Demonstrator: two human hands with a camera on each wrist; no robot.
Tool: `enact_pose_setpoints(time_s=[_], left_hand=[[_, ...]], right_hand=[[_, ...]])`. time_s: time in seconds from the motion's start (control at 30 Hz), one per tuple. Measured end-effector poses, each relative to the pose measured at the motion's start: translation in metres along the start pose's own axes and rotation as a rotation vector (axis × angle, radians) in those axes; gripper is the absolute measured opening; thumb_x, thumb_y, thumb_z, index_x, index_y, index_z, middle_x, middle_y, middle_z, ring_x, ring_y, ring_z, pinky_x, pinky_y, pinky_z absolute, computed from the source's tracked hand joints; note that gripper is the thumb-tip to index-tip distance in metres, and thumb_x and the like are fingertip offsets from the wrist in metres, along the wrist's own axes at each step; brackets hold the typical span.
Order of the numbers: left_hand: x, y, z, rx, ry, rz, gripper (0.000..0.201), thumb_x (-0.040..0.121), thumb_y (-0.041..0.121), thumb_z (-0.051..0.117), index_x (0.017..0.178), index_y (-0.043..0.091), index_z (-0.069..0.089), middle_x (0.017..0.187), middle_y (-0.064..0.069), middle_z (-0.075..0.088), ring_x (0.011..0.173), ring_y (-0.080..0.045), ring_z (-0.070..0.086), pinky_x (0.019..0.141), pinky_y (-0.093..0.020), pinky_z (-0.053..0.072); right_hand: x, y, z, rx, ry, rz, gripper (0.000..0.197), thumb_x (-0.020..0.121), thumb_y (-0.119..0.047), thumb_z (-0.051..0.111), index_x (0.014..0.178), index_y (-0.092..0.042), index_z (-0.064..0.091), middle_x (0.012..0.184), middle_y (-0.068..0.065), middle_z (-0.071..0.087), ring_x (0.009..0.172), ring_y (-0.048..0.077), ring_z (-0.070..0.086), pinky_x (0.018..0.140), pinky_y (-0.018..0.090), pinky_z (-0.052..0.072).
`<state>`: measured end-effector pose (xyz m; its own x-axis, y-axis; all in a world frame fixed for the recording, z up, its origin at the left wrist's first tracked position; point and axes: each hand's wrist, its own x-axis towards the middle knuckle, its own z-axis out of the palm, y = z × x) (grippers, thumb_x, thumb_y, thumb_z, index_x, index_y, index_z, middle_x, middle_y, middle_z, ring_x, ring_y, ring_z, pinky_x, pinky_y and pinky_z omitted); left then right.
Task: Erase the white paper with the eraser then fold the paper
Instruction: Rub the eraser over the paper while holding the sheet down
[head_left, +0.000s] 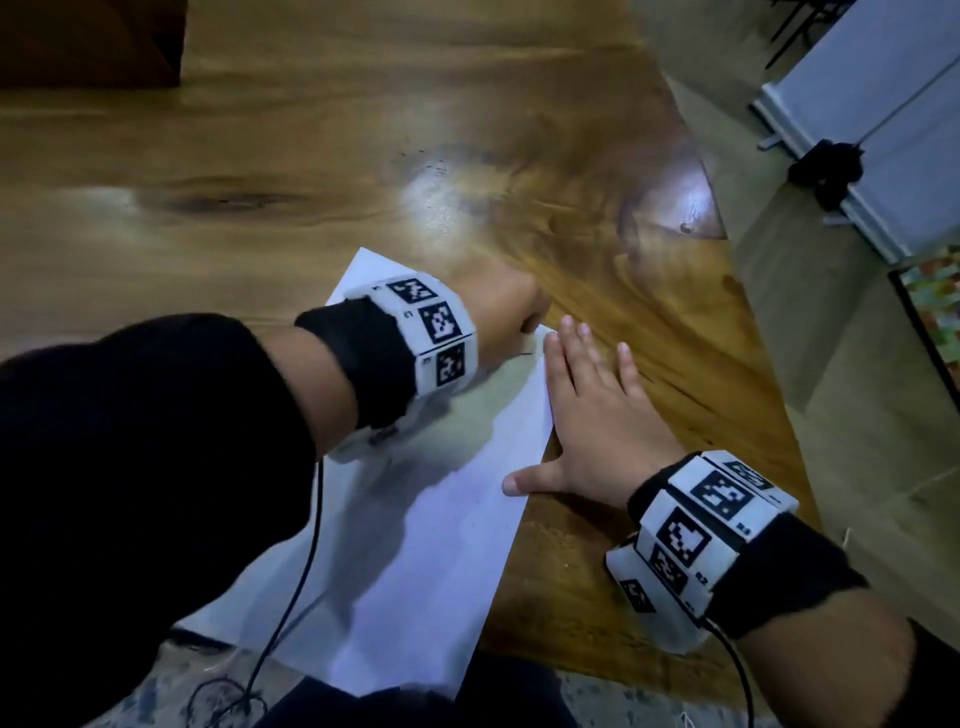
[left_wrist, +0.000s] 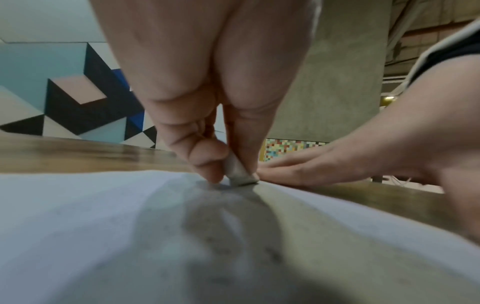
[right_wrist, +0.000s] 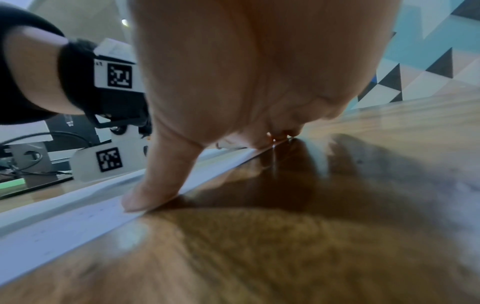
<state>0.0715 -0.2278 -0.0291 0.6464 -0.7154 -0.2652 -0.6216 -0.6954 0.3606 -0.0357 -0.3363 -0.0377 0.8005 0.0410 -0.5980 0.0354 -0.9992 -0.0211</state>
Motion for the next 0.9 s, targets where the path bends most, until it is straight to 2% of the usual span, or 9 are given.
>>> enact_pose_setpoints(time_s=[0.17, 0.23, 0.3, 0.43, 0.53, 0.63, 0.7, 0.8, 0.9], left_hand=[[-0.045, 0.002, 0.019, -0.033, -0.278, 0.181, 0.011, 0.078, 0.014, 0.057, 0.085, 0.012, 0.064, 0.089, -0.008, 0.066, 0.082, -0.024, 0.058, 0.075, -0.033, 0.047], [-0.055, 0.001, 0.021, -0.050, -0.365, 0.187, 0.009, 0.077, 0.014, 0.059, 0.084, 0.014, 0.065, 0.088, -0.004, 0.067, 0.078, -0.019, 0.056, 0.073, -0.028, 0.046], [-0.044, 0.002, 0.016, -0.044, -0.328, 0.156, 0.012, 0.076, 0.015, 0.060, 0.086, 0.015, 0.067, 0.088, -0.001, 0.068, 0.078, -0.017, 0.057, 0.073, -0.027, 0.046], [-0.026, 0.002, 0.008, -0.031, -0.105, 0.107, 0.010, 0.079, 0.015, 0.056, 0.085, 0.009, 0.062, 0.088, -0.009, 0.061, 0.086, -0.028, 0.057, 0.078, -0.038, 0.048], [-0.057, -0.002, 0.029, 0.008, -0.179, 0.167, 0.008, 0.078, 0.011, 0.052, 0.078, 0.007, 0.059, 0.079, -0.008, 0.055, 0.076, -0.029, 0.053, 0.068, -0.039, 0.045], [-0.093, -0.011, 0.052, 0.137, -0.317, 0.231, 0.018, 0.081, 0.017, 0.051, 0.093, 0.008, 0.060, 0.066, 0.008, 0.045, 0.064, -0.016, 0.047, 0.058, -0.028, 0.038], [-0.101, -0.008, 0.049, 0.157, -0.358, 0.347, 0.015, 0.081, 0.015, 0.053, 0.091, 0.012, 0.063, 0.072, 0.009, 0.047, 0.067, -0.015, 0.047, 0.059, -0.024, 0.035], [-0.076, -0.010, 0.026, -0.048, -0.246, 0.160, 0.015, 0.083, 0.013, 0.051, 0.091, 0.008, 0.063, 0.096, -0.012, 0.061, 0.090, -0.030, 0.056, 0.064, -0.020, 0.039], [-0.040, -0.018, 0.008, -0.016, -0.047, 0.065, 0.013, 0.081, 0.018, 0.057, 0.090, 0.010, 0.062, 0.096, -0.011, 0.061, 0.091, -0.028, 0.055, 0.076, -0.030, 0.041]], right_hand=[[0.001, 0.001, 0.002, 0.015, 0.010, -0.005, 0.139, 0.059, -0.082, 0.055, 0.144, -0.006, -0.026, 0.150, 0.010, -0.036, 0.139, 0.021, -0.031, 0.115, 0.046, -0.015], [0.001, 0.001, 0.003, 0.012, 0.010, -0.008, 0.140, 0.058, -0.082, 0.055, 0.144, -0.005, -0.026, 0.149, 0.011, -0.036, 0.139, 0.021, -0.032, 0.115, 0.046, -0.015], [0.001, 0.000, 0.003, 0.012, 0.011, -0.006, 0.140, 0.058, -0.081, 0.057, 0.144, -0.005, -0.025, 0.149, 0.011, -0.036, 0.139, 0.022, -0.032, 0.115, 0.045, -0.016], [0.002, 0.000, 0.002, -0.004, 0.011, 0.003, 0.139, 0.059, -0.081, 0.055, 0.143, -0.005, -0.025, 0.150, 0.011, -0.035, 0.139, 0.022, -0.031, 0.115, 0.046, -0.015], [0.002, 0.001, 0.003, 0.015, 0.008, 0.003, 0.140, 0.058, -0.081, 0.055, 0.144, -0.006, -0.025, 0.150, 0.010, -0.036, 0.139, 0.021, -0.031, 0.115, 0.047, -0.015], [0.002, 0.001, 0.003, 0.014, 0.010, 0.002, 0.140, 0.058, -0.082, 0.055, 0.144, -0.006, -0.025, 0.150, 0.010, -0.036, 0.139, 0.020, -0.032, 0.115, 0.047, -0.015], [0.001, 0.000, 0.003, 0.018, 0.009, 0.001, 0.140, 0.058, -0.081, 0.056, 0.144, -0.005, -0.025, 0.150, 0.010, -0.036, 0.139, 0.020, -0.032, 0.115, 0.046, -0.016], [0.002, -0.001, 0.003, 0.013, 0.006, 0.002, 0.139, 0.059, -0.080, 0.057, 0.143, -0.005, -0.025, 0.150, 0.011, -0.036, 0.139, 0.021, -0.032, 0.115, 0.045, -0.017], [0.001, -0.002, 0.001, 0.013, -0.005, 0.010, 0.139, 0.060, -0.080, 0.056, 0.143, -0.005, -0.027, 0.149, 0.010, -0.037, 0.138, 0.021, -0.033, 0.115, 0.045, -0.017]])
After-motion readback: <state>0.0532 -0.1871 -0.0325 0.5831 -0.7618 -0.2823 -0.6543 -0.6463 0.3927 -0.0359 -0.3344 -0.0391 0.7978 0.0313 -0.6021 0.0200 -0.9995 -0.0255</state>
